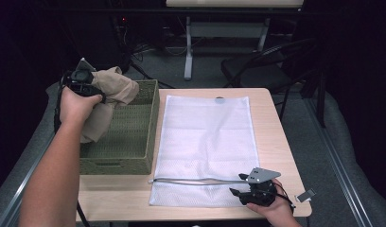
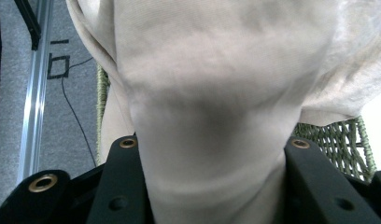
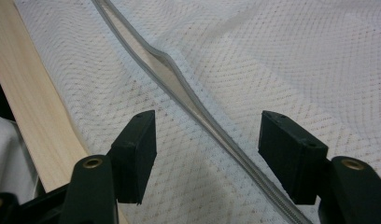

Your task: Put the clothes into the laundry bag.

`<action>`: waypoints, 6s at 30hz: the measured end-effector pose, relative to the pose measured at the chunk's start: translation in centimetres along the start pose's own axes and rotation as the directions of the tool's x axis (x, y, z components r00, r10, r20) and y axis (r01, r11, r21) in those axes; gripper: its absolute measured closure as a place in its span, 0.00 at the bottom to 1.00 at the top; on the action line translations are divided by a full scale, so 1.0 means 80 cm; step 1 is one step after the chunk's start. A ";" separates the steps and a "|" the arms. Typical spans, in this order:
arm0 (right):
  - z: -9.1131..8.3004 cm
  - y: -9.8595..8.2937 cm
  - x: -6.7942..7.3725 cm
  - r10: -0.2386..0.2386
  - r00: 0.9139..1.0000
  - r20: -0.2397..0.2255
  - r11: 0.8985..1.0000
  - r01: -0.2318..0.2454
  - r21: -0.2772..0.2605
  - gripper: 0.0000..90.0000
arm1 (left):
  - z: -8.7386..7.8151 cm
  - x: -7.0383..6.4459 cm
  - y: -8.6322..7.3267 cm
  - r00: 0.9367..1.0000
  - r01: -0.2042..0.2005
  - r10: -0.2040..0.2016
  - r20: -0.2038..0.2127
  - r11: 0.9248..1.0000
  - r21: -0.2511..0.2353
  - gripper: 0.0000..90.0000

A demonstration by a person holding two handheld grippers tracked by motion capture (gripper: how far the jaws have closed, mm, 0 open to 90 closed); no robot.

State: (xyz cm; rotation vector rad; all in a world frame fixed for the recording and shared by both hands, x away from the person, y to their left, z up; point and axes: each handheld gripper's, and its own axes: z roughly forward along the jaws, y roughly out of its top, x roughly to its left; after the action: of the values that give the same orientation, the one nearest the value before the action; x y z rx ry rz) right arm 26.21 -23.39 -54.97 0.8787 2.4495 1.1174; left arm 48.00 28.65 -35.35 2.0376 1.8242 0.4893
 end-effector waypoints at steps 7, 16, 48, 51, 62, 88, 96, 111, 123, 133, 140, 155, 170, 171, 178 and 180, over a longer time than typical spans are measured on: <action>0.000 0.000 0.000 0.000 1.000 -0.001 1.000 0.000 0.001 0.41 | -0.009 -0.010 -0.003 1.000 -0.015 0.015 0.023 1.000 -0.016 0.67; 0.001 0.000 0.001 0.001 1.000 0.001 1.000 -0.001 -0.002 0.41 | -0.022 -0.037 -0.010 0.990 -0.120 0.123 0.074 0.992 -0.041 0.67; -0.001 0.003 0.006 -0.020 0.998 -0.052 1.000 0.019 -0.019 0.50 | -0.048 -0.123 -0.037 0.921 -0.333 0.345 0.178 0.938 -0.096 0.67; -0.003 0.005 0.003 -0.002 0.997 -0.081 1.000 0.001 -0.011 0.49 | -0.049 -0.131 -0.042 0.912 -0.349 0.362 0.193 0.932 -0.100 0.67; -0.020 0.031 -0.003 -0.059 0.997 -0.045 0.998 0.059 0.000 0.49 | -0.059 -0.143 -0.053 0.895 -0.374 0.393 0.211 0.919 -0.123 0.67; 0.021 0.131 -0.031 -0.163 0.976 -0.147 0.987 0.162 -0.021 0.56 | -0.063 -0.166 -0.071 0.857 -0.431 0.453 0.245 0.891 -0.141 0.67; 0.035 0.130 -0.029 -0.131 0.982 -0.138 0.991 0.133 0.010 0.61 | -0.065 -0.172 -0.076 0.848 -0.443 0.466 0.254 0.885 -0.145 0.67; 0.063 0.106 -0.016 -0.116 0.976 -0.186 0.990 0.129 0.060 0.66 | -0.058 -0.184 -0.081 0.833 -0.458 0.482 0.273 0.876 -0.147 0.67; 0.090 0.089 -0.004 -0.140 0.965 -0.223 0.981 0.165 0.099 0.66 | -0.053 -0.187 -0.081 0.832 -0.457 0.480 0.278 0.877 -0.147 0.67; 0.100 0.080 -0.001 -0.159 0.961 -0.225 0.974 0.191 0.125 0.68 | -0.052 -0.187 -0.081 0.832 -0.456 0.479 0.280 0.878 -0.145 0.67; 0.104 0.075 -0.001 -0.154 0.963 -0.222 0.974 0.186 0.132 0.66 | -0.051 -0.185 -0.081 0.835 -0.453 0.475 0.278 0.880 -0.142 0.67; 0.114 0.069 0.006 -0.199 0.961 -0.194 0.957 0.233 0.172 0.69 | -0.049 -0.185 -0.081 0.835 -0.455 0.474 0.280 0.880 -0.135 0.67; 0.114 0.071 0.004 -0.204 0.955 -0.215 0.956 0.242 0.167 0.92 | -0.048 -0.186 -0.081 0.834 -0.459 0.476 0.279 0.879 -0.129 0.67; 0.113 0.072 0.004 -0.209 0.954 -0.215 0.955 0.247 0.167 0.93 | -0.048 -0.186 -0.081 0.834 -0.459 0.477 0.279 0.879 -0.130 0.67; 0.112 0.073 0.002 -0.197 0.954 -0.225 0.958 0.236 0.161 0.99 | -0.048 -0.188 -0.080 0.833 -0.460 0.477 0.279 0.879 -0.127 0.67; 0.112 0.073 0.002 -0.196 0.955 -0.225 0.958 0.235 0.165 0.99 | -0.048 -0.188 -0.080 0.833 -0.461 0.477 0.280 0.878 -0.127 0.67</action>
State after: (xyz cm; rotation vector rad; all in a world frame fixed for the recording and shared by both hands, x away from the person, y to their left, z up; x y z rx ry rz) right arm 32.96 -15.15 -56.34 0.5469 2.7800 0.9502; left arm 38.97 14.49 -35.32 2.3704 1.1137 0.3195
